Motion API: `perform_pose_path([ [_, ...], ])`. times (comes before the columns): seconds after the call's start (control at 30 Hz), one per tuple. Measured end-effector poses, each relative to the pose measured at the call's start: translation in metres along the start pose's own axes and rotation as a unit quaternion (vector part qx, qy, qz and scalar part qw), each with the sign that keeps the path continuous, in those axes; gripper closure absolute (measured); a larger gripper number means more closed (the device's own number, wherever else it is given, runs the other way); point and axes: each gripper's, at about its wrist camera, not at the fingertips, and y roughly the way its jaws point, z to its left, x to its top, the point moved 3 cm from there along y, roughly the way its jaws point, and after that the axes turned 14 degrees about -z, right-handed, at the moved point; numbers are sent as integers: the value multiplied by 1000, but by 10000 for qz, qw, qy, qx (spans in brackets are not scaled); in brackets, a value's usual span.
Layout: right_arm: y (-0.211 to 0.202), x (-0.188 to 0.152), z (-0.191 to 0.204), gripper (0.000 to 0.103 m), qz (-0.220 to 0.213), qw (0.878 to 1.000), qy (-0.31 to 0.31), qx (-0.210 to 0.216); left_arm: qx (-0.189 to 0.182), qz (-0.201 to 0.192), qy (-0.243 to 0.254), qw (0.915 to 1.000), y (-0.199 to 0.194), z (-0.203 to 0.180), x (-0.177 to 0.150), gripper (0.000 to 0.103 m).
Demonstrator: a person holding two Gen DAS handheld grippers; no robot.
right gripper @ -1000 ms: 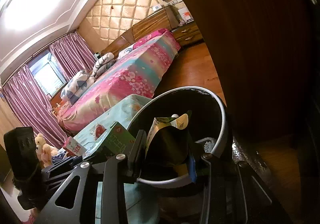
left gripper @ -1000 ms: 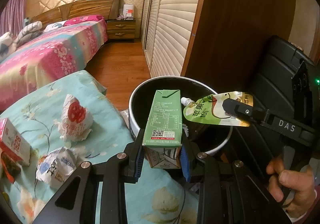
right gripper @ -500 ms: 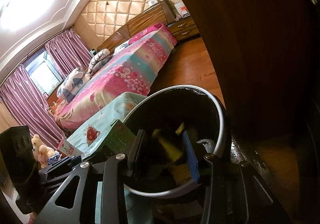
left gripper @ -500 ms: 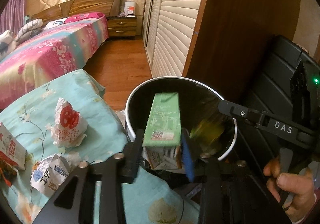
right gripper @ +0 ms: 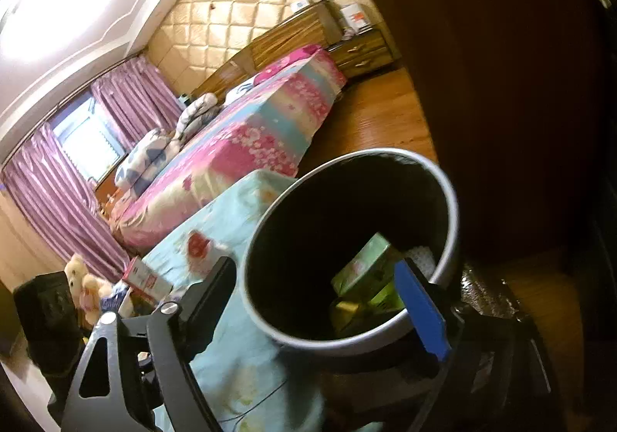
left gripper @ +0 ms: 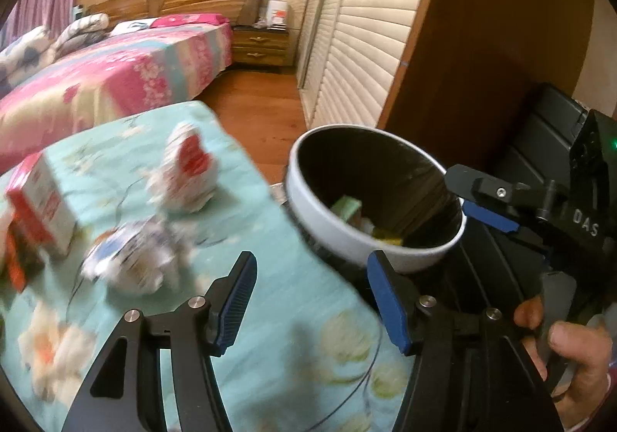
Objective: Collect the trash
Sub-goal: 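Move both open tools back over the table toward the remaining wrappers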
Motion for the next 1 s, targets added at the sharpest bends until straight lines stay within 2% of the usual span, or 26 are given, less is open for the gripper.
perform_pose_path([
  [0.17,0,-13,31,15,76,9993,-309,212,193,-56,-217,9996,-28,22,-8,42],
  [0.57,5,-51,82,14,383,9959,-480,660,825,-197,-645,9943,-93,73,-29,42],
  [1.0,21,-87,124,14,767,9908,-667,898,1211,-279,-1069,9865,-136,114,-45,42],
])
